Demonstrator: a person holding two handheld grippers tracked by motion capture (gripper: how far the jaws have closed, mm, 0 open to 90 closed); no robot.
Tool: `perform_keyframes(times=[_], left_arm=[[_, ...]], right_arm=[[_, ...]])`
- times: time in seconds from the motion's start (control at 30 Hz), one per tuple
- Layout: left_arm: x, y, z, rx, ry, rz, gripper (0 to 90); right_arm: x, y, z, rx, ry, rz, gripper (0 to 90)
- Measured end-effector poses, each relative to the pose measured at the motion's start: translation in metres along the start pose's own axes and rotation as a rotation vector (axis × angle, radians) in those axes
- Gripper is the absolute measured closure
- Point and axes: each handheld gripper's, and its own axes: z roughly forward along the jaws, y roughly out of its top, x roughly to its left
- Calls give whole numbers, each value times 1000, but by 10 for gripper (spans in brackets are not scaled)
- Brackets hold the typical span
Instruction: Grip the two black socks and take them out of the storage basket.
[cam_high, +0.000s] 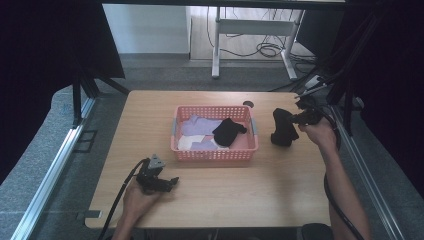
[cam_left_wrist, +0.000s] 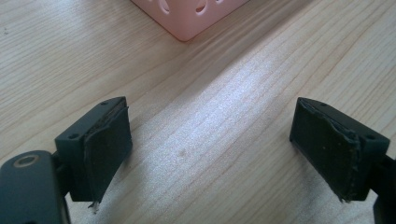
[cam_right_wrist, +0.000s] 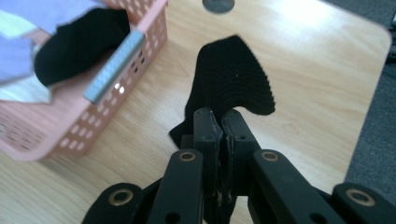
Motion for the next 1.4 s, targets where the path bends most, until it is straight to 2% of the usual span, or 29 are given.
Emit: perform_keyframes(times=[0.1,0.23,0.27,0.43,0.6,0.77,0.93,1.07,1.17,1.3,1.33,1.4], left_arm=[[0,0,0,0,0,-2,125],[0,0,0,0,0,-2,125],[0,0,0,-1,0,-3,125],[0,0,0,-4,0,-7,125],[0,0,0,-4,0,-6,125],[0,0,0,-1,0,-5,125],[0,0,0,2,-1,-2,125],[0,0,0,2,0,0,125],[0,0,0,1,-1,2,125],[0,0,0,2,0,2,125],[0,0,0,2,0,2,125],[0,0,0,-1,0,2,125]], right_arm=[[1,-11,13,20,15,4,848],[3,-21,27,53,10,5,846],[3,-31,38,72,20,16,843],[2,-50,56,127,33,27,819],[-1,-55,50,107,40,42,747],[2,-46,36,62,27,34,604],[9,-30,22,19,29,19,520],[20,-12,15,-12,44,-13,467],[31,2,17,-34,66,-42,431],[51,19,29,-39,102,-91,403],[51,19,29,-39,102,-91,403],[66,31,42,-38,128,-126,398]])
